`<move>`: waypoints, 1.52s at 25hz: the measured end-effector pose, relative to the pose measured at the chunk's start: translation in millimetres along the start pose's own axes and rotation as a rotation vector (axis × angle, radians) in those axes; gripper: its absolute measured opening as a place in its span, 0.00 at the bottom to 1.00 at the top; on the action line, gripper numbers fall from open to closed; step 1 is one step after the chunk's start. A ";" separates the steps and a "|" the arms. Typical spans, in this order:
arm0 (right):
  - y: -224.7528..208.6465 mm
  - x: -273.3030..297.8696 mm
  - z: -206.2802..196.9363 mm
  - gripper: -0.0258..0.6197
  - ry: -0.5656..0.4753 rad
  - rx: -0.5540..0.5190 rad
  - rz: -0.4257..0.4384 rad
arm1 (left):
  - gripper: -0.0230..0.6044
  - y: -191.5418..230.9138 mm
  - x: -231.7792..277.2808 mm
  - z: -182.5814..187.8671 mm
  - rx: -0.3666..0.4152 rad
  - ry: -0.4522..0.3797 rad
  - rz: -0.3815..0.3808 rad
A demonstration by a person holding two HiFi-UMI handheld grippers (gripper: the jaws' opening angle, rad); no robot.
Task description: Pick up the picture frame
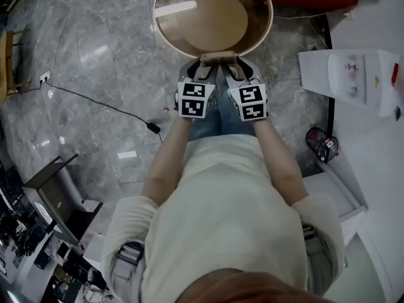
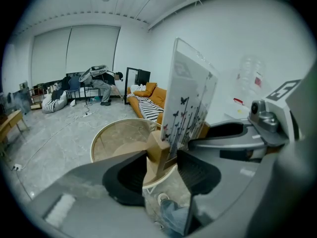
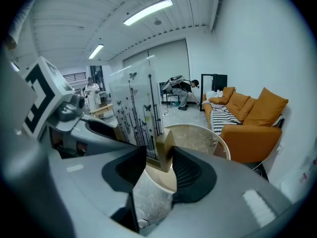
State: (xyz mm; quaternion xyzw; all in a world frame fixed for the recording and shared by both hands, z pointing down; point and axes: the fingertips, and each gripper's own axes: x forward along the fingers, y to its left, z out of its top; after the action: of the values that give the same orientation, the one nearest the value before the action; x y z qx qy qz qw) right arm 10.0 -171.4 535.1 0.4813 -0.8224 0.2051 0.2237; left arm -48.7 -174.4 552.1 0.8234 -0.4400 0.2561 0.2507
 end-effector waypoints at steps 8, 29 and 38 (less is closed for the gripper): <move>24.6 -41.9 29.1 0.29 -0.050 -0.020 0.006 | 0.34 -14.6 -51.4 19.4 0.010 -0.027 0.003; 60.6 -74.4 74.6 0.27 -0.153 -0.085 0.032 | 0.34 -9.0 -107.5 48.5 0.051 -0.084 0.015; 54.1 -68.3 84.0 0.24 -0.163 -0.108 0.037 | 0.34 -4.0 -103.4 59.4 0.045 -0.097 0.032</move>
State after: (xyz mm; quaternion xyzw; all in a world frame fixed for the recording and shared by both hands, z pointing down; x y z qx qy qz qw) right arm -22.3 -145.5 421.4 0.4682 -0.8566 0.1244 0.1777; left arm -83.1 -148.7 440.7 0.8331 -0.4588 0.2298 0.2064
